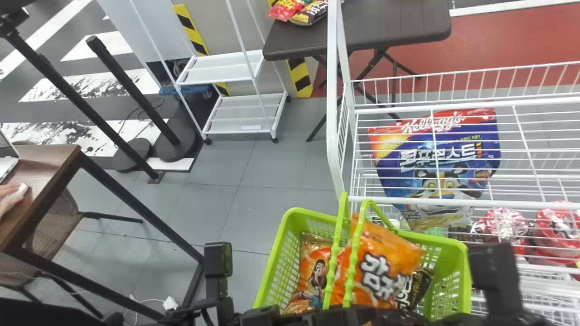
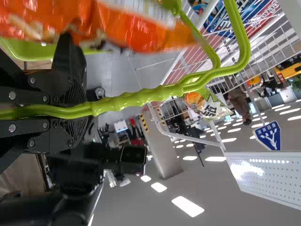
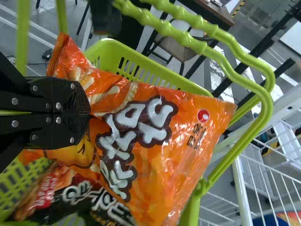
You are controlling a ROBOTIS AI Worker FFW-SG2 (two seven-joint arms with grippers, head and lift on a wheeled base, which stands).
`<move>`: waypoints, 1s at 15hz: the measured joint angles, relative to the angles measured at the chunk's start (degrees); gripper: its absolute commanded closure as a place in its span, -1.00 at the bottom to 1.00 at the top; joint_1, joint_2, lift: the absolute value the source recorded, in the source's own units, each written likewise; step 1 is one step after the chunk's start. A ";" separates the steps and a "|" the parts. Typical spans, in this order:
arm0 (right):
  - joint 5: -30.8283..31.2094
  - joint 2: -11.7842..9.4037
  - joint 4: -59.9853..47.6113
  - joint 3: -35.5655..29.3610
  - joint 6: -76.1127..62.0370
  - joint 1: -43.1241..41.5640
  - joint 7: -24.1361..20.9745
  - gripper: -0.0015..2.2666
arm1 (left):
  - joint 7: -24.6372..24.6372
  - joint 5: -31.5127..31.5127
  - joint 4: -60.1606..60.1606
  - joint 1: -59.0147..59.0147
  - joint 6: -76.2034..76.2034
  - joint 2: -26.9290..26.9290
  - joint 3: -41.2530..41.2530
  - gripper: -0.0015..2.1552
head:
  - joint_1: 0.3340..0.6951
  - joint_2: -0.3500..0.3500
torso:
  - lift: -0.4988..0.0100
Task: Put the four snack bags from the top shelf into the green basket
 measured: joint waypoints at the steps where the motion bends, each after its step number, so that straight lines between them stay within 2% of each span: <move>1: 0.41 0.06 3.78 2.07 -4.95 -2.13 -0.18 0.98 | -0.06 0.00 -0.03 0.00 0.05 -0.04 -0.05 0.98 | 1.00 1.00 | 0.96; 3: 0.69 0.27 10.55 5.44 -13.53 -6.23 -0.42 0.89 | -0.15 0.00 -0.05 0.07 0.08 -0.06 -0.13 0.98 | 1.00 1.00 | 0.96; 4: 0.25 0.36 13.57 6.81 -16.47 -8.20 -0.21 0.53 | -0.18 -0.01 -0.05 0.13 0.08 -0.06 -0.15 0.98 | 1.00 1.00 | 0.96; 5: -0.64 0.41 15.72 7.78 -17.67 -9.65 0.34 -0.33 | -0.21 -0.01 -0.04 0.16 0.07 -0.05 -0.16 0.98 | 1.00 1.00 | 0.96; 6: -1.33 0.39 16.77 8.32 -17.86 -10.35 1.13 -0.99 | -0.22 -0.01 -0.04 0.17 0.04 -0.05 -0.16 0.98 | 1.00 1.00 | 0.96; 10: -2.47 -1.07 11.58 6.52 -6.96 -8.17 3.08 -0.96 | -0.16 0.06 -0.04 0.21 0.01 0.13 -0.11 0.98 | 1.00 1.00 | 0.96; 12: -3.22 -2.03 4.96 1.97 0.42 -4.65 3.79 -0.96 | -0.13 0.08 -0.03 0.24 0.01 0.26 -0.13 0.98 | 1.00 1.00 | 0.96; 15: -7.08 -2.75 -4.95 -9.65 9.07 1.20 6.21 -0.96 | -0.06 0.08 -0.04 0.16 0.08 0.41 -0.26 0.98 | 1.00 1.00 | 0.96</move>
